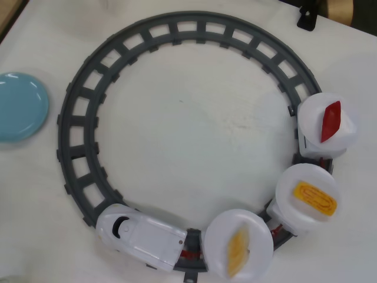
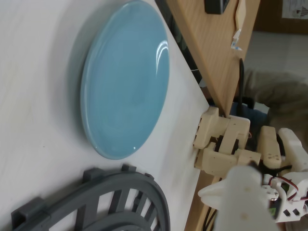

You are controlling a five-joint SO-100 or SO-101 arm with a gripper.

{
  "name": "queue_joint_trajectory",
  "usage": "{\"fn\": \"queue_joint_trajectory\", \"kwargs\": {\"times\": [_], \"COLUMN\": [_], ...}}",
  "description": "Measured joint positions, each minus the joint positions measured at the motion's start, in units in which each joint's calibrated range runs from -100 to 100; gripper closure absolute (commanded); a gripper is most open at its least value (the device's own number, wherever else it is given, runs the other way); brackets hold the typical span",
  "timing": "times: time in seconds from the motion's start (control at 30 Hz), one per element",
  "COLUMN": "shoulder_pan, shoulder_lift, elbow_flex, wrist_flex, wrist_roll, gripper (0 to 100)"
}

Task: Pick up the sushi from the Shinkansen and put it on the blue dish

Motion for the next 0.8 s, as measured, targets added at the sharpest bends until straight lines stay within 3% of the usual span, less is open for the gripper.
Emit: {"fn": "queue_joint_trajectory", "kwargs": {"times": [0.8], "shoulder_pan": [0.08], "shoulder_lift": [0.08], "elbow_flex": [-2.56], "wrist_flex": [0.08], "wrist_roll": [0.0], "gripper": [80]}}
